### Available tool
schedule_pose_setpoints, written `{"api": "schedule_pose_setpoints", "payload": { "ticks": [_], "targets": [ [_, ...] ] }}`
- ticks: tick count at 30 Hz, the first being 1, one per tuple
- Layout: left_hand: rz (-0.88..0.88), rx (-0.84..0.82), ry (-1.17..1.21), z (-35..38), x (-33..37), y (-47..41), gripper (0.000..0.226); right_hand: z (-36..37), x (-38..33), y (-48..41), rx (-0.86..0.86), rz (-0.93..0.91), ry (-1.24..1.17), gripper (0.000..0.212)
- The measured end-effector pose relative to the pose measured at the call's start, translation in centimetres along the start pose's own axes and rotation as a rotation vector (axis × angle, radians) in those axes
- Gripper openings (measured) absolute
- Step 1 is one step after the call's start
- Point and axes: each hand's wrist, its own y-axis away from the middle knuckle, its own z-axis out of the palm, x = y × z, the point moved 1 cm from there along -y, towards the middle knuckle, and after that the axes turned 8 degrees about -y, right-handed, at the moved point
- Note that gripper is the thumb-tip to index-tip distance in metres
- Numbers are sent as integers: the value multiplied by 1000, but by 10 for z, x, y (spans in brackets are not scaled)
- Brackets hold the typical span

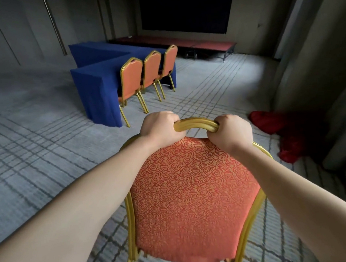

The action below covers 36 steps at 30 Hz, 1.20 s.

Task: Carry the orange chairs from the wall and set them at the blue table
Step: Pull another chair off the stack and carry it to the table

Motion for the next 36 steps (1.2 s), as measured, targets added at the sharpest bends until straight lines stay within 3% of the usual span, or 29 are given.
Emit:
{"api": "schedule_pose_setpoints", "payload": {
  "ticks": [15, 29, 36],
  "targets": [
    [-53, 44, -24, 199, -86, -435, 28, 149, 157, -455, -55, -127, 40, 18],
    [149, 13, -49, 421, -121, -940, 30, 277, 373, -904, 10, 35, 47, 18],
    [75, 18, -39, 533, -137, -1172, 32, 347, 484, -1141, -17, -31, 47, 21]
  ]
}}
